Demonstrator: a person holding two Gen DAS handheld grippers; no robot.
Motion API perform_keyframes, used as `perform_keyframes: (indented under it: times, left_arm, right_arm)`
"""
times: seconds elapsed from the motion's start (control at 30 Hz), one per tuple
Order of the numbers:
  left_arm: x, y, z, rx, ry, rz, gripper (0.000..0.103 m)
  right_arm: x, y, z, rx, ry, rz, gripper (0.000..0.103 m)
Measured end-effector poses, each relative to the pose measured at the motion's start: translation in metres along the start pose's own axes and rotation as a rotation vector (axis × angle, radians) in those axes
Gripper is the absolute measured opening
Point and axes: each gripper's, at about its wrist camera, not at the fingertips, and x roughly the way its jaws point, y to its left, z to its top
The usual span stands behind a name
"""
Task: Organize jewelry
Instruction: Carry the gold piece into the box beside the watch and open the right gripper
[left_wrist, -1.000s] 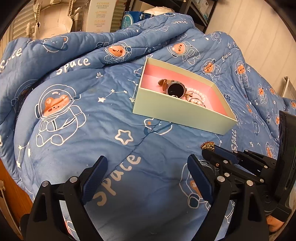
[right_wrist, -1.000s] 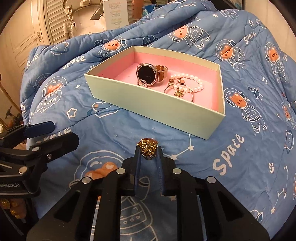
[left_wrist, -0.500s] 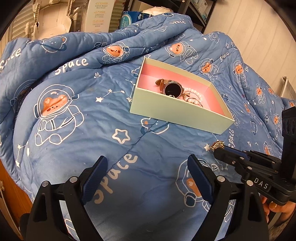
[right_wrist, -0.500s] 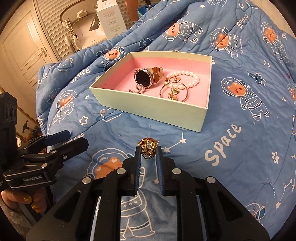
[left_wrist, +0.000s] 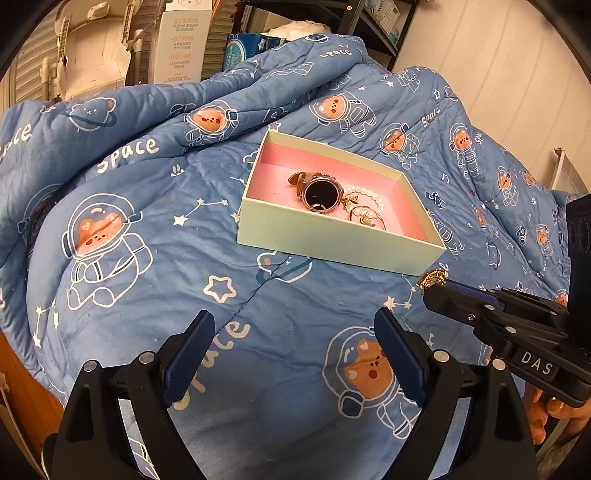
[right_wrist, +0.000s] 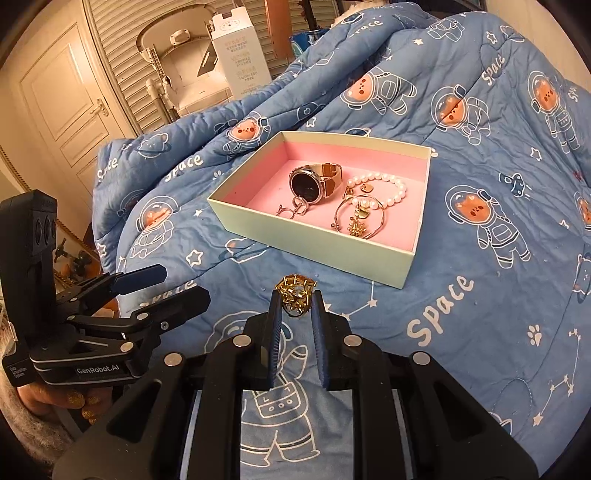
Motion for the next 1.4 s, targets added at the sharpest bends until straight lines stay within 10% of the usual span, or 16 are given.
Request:
perform_keyframes:
  times: [1.4]
  left_arm:
    - [0.021, -0.005, 0.069, 0.165, -0.063, 0.082, 0.086]
  right_arm:
    - [0.03, -0.003, 0.079, -0.075, 0.006, -0.012, 0.017]
